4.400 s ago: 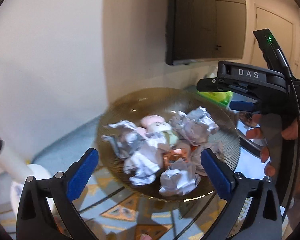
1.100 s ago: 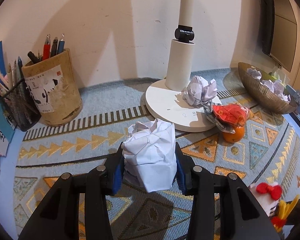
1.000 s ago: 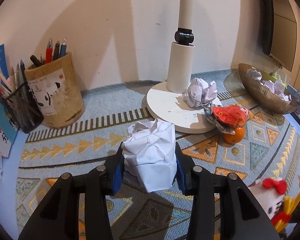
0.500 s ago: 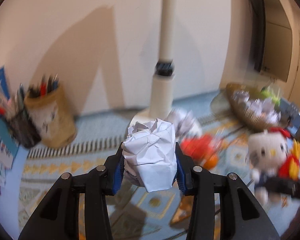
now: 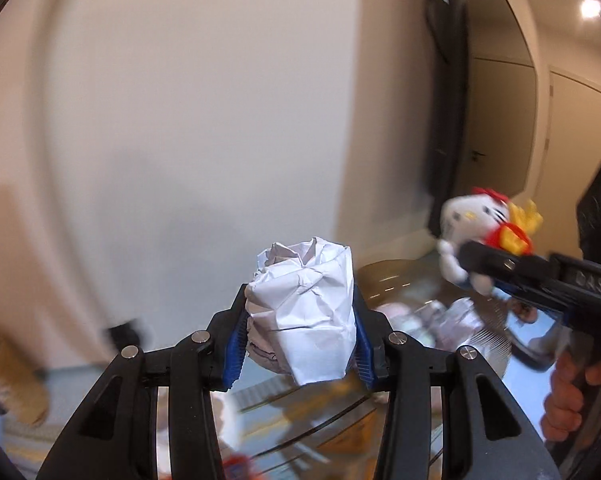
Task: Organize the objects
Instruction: 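Carry the paper ball and chicken plush to the glass bowl and open both tools, then move both tools back toward the red snack bag by the lamp base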
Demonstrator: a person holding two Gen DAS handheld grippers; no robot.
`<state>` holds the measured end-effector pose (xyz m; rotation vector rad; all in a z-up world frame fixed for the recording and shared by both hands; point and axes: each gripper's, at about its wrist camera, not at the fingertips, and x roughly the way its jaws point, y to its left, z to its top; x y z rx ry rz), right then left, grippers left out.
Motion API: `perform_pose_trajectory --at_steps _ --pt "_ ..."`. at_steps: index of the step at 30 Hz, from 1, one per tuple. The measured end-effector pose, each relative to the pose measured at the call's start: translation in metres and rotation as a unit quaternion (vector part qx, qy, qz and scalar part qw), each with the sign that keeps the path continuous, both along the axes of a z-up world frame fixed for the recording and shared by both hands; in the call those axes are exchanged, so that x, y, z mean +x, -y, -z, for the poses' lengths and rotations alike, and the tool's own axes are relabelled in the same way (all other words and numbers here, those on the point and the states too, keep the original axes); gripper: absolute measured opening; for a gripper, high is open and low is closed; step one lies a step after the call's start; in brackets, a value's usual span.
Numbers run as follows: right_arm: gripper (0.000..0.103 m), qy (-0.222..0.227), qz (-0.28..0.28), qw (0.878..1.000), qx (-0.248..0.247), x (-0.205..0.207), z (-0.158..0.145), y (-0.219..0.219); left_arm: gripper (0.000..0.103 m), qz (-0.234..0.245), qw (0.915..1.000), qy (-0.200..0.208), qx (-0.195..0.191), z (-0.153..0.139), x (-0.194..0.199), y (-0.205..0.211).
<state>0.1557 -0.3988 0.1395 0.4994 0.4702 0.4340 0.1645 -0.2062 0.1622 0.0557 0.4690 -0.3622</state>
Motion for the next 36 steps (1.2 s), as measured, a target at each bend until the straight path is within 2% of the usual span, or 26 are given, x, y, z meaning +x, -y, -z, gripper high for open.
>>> perform_pose_trajectory --at_steps 5,7,8,10,12,13,15,19,22,28,32,36 --pt "0.033 -0.009 0.037 0.999 -0.017 0.034 -0.006 0.04 0.041 0.055 0.998 -0.032 -0.001 0.022 0.023 0.056" --pt "0.033 -0.018 0.043 0.999 -0.021 0.044 -0.002 0.048 0.046 0.069 0.9966 -0.042 0.014 0.034 0.031 0.076" --pt "0.033 -0.023 0.045 0.998 -0.023 0.049 0.0 0.052 0.052 0.072 0.9956 -0.053 0.027 0.039 0.037 0.085" --pt "0.035 -0.038 0.052 0.997 -0.035 0.059 0.007 0.059 0.1 0.08 0.9913 -0.089 0.055 0.055 0.049 0.1" --pt "0.068 -0.076 0.065 0.993 -0.062 0.075 0.015 0.064 0.102 0.078 0.9914 -0.088 0.058 0.065 0.05 0.104" --pt "0.103 -0.092 0.067 0.991 -0.067 0.08 0.021 0.079 0.102 0.072 0.9925 -0.08 0.057 0.067 0.049 0.103" --pt "0.103 -0.111 0.078 0.988 -0.073 0.087 0.028 0.087 0.102 0.07 0.9927 -0.081 0.056 0.071 0.049 0.101" --pt "0.103 -0.107 0.094 0.987 -0.078 0.084 0.027 0.102 0.102 0.065 0.9921 -0.084 0.066 0.077 0.046 0.092" --pt "0.103 -0.129 0.106 0.984 -0.065 0.081 0.027 0.103 0.102 0.062 0.9921 -0.083 0.07 0.077 0.042 0.087" --pt "0.103 -0.126 0.106 0.983 -0.076 0.072 0.017 0.083 0.102 0.034 0.9923 -0.08 0.088 0.052 0.041 0.062" --pt "0.103 -0.117 0.103 0.984 -0.081 0.063 0.002 0.067 0.102 0.015 0.9944 -0.063 0.083 0.028 0.035 0.025" --pt "0.103 -0.098 0.09 0.987 -0.092 0.052 -0.017 0.041 0.102 -0.021 0.9951 -0.056 0.078 0.01 0.024 -0.033"
